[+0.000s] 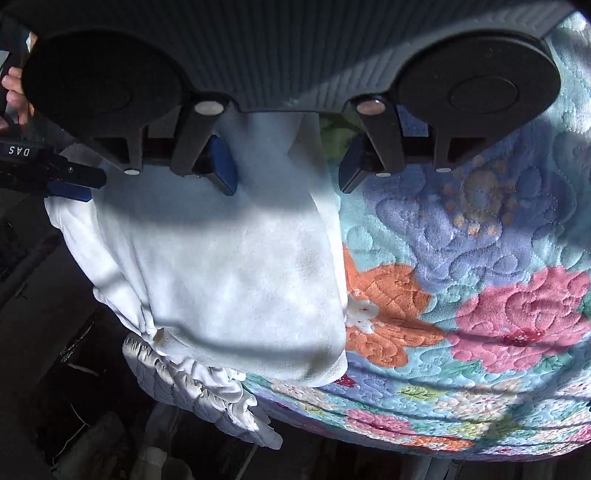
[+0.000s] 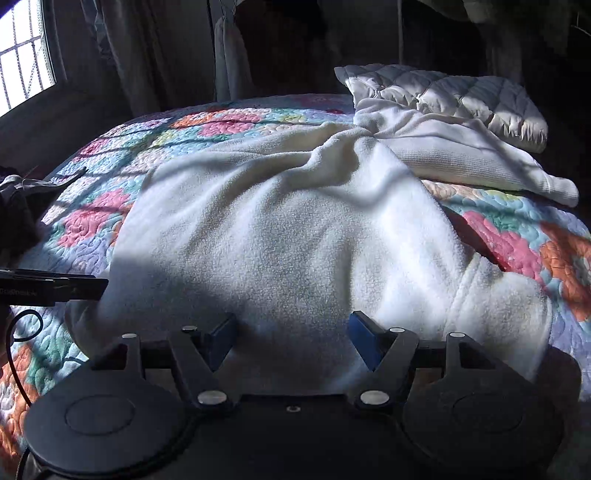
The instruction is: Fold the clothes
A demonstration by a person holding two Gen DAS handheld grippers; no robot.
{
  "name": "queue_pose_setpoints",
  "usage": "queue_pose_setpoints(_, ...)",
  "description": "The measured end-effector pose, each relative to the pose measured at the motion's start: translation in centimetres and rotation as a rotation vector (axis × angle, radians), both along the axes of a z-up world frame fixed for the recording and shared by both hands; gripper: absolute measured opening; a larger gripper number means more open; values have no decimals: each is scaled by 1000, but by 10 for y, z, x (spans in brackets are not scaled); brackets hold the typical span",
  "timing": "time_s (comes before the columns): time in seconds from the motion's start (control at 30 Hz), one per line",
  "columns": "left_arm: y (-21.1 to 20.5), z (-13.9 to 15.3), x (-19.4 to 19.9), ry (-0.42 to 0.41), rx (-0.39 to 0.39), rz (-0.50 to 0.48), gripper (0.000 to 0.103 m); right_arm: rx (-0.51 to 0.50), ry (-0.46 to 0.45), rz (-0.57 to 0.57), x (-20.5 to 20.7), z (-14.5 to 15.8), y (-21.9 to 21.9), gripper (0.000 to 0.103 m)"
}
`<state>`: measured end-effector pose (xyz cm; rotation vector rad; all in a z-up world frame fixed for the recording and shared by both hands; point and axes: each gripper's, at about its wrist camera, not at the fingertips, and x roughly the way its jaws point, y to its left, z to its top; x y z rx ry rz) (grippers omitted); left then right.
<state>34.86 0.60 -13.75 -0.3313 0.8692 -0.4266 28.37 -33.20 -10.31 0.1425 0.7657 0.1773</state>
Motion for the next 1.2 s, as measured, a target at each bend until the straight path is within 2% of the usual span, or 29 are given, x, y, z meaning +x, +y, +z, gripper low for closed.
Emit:
queue_pose_setpoints(0.13, 6, -1, -2, -2, 7, 5, 68, 37, -3, -90, -32, -5, -24, 71)
queue_pose_setpoints(0.17, 7, -1, -3, 2, 1, 9, 69, 84, 7, -121, -38, -8, -29, 71)
queue_pose_setpoints(0.33, 16, -4, -3, 41, -73, 28, 69, 443, 107, -281, -61, -33, -50, 75)
queue_pose_setpoints(0.37, 19, -6, -3, 43, -90, 24, 69, 515, 127, -313, -66, -38, -54, 77)
queue_pose_setpoints(0.4, 21, -9, -4, 46, -107, 23, 69, 587, 148, -344, -71, -43, -58, 86)
queue_pose_setpoints(0.5, 39, -28, -6, 133, -251, 36, 73, 844, 205, -422, -79, -69, -69, 91)
queue_pose_setpoints(0.57, 53, -40, -5, 218, -379, 51, 73, 937, 206, -467, -79, -87, -72, 91)
queue_pose_setpoints(0.6, 56, -41, -5, 233, -397, 52, 73, 951, 193, -482, -77, -92, -72, 91)
queue_pose_setpoints(0.7, 55, -38, -11, 198, -354, 46, 77, 930, 146, -490, -65, -97, -70, 91)
queue_pose_setpoints(0.77, 52, -40, -14, 190, -357, 63, 79, 865, 119, -506, -51, -96, -70, 91)
queue_pose_setpoints(0.83, 54, -40, -19, 199, -371, 86, 79, 814, 101, -574, -36, -92, -74, 91)
queue_pose_setpoints(0.9, 61, -37, -27, 191, -377, 122, 79, 847, 71, -625, -23, -92, -83, 92)
queue_pose_setpoints(0.97, 68, -39, -35, 140, -357, 161, 79, 848, 75, -618, -12, -94, -87, 93)
queue_pose_setpoints(1.1, 68, -56, -21, 178, -489, 135, 80, 843, 70, -579, -12, -98, -86, 93)
queue_pose_setpoints(1.2, 61, -53, -2, 210, -491, 158, 80, 879, 77, -567, -21, -101, -85, 93)
